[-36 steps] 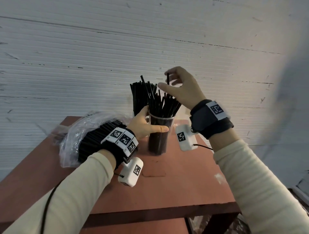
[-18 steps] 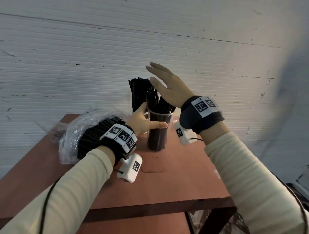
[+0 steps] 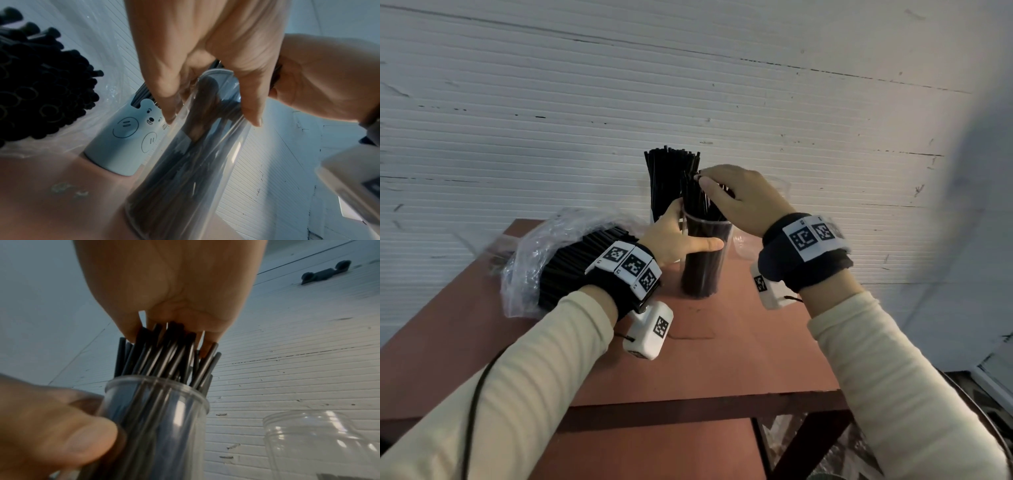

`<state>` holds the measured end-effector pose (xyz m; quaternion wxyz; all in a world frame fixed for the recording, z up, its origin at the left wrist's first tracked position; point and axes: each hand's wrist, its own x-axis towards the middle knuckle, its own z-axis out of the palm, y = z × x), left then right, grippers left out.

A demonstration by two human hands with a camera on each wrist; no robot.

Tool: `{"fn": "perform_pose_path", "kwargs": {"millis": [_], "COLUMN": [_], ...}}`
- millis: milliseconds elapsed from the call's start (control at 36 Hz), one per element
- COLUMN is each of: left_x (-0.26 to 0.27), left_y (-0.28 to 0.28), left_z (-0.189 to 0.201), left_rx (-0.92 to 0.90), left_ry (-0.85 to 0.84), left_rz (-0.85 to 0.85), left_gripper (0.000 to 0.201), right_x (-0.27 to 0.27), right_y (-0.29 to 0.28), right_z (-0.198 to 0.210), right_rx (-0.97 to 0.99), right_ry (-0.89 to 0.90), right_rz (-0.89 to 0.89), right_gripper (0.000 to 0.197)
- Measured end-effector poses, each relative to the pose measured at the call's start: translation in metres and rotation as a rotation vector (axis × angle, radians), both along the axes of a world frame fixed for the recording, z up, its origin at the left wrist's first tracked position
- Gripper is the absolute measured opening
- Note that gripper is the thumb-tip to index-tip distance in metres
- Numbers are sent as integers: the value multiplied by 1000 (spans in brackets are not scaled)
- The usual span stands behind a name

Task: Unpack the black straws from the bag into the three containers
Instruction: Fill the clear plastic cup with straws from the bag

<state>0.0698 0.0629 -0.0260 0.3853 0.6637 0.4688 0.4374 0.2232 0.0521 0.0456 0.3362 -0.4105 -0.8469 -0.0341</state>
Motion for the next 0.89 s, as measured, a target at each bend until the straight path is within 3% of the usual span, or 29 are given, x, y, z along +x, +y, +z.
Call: {"fn": "perform_pose_path", "kwargs": {"millis": [83,250,306,417,472,639,805,889], "left_x": [0,-12,-24,-58,-78,-134,-172,-179], "left_y": [-1,-14,-21,-37,-47,-74,-84,-86], "left_z": [2,7,12,30,40,51,39,31], "left_rx": [-17,-54,-37,85,134,210,174,131], "left_ry": [24,75,116,159,212,155,353,449], "left_rz": [2,-36,15,134,200,345,410,368], "left_gripper": [98,125,107,44,31,24,27,32], "right_x": [1,-9,-16,-38,-52,-99,-138,-153], "right_y": [-3,-14,-20,-30,-34,-39,-31,-24], "right_z": [2,10,11,10,4,-18,-43,-53], "right_rx": [20,155,202,231,211,-47,-408,-451], "right_ry": [24,155,187,185,176,80,-176,-317], "right_rz": [-11,33,57,76,94,204,139,114], "right_gripper": [36,36,34,29,26,19,29,31]}}
